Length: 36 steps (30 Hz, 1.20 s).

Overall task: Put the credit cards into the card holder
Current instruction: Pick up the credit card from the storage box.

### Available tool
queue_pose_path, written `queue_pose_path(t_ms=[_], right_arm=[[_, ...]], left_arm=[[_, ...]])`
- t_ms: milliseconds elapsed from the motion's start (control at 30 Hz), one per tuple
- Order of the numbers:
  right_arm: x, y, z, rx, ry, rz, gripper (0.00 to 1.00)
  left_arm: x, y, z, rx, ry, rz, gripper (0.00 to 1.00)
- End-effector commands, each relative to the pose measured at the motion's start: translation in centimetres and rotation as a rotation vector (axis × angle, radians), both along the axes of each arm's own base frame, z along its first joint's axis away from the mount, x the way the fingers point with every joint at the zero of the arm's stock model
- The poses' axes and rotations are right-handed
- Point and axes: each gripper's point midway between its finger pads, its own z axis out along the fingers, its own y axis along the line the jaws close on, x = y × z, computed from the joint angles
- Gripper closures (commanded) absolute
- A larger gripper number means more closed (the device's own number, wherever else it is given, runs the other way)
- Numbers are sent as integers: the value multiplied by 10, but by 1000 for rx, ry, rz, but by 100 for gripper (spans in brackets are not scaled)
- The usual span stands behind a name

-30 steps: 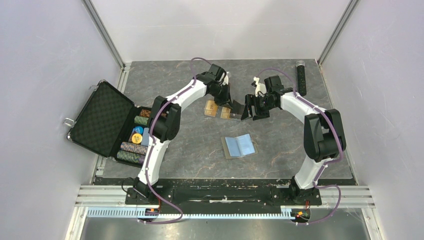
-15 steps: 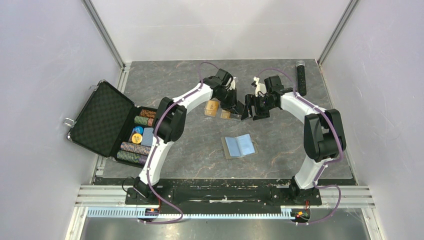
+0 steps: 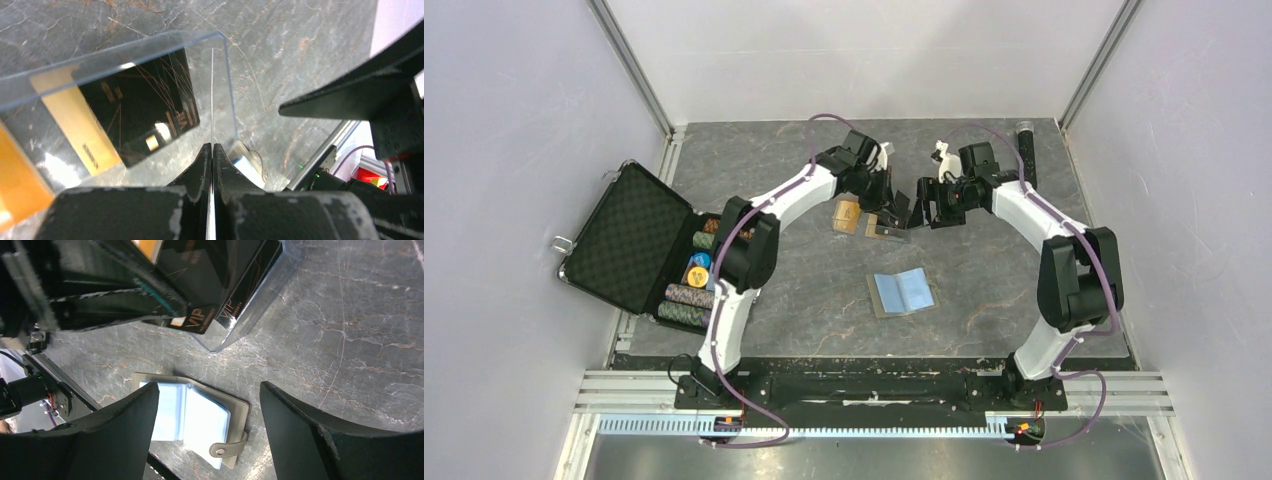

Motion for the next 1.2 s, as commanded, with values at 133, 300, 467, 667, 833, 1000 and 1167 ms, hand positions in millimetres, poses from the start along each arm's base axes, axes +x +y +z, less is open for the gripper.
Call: queue_pose_path(t_ms=[133,300,467,667,833,1000,1167], right_arm=[[10,14,77,137,-180,31,23],[1,29,103,275,-241,66,20],[-5,43,114,401,-244,101,20],[-15,53,113,509,-204,109,22],[-16,57,116,572,-204,108,28],[-14,60,119,613,-194,101,40],[-14,63,126,669,-192,97,52]], left_arm=[[0,27,98,-116,-250,84,98],[-12,43,119,-205,-265,120,98],[-32,47,141,-341,-277,123,98],[-54,42,159,-526,-265,117,98],[-66,41,163,-610,-246,105,98],[-74,38,162,-643,-222,76,98],[-83,29,168,-680,-203,38,98]])
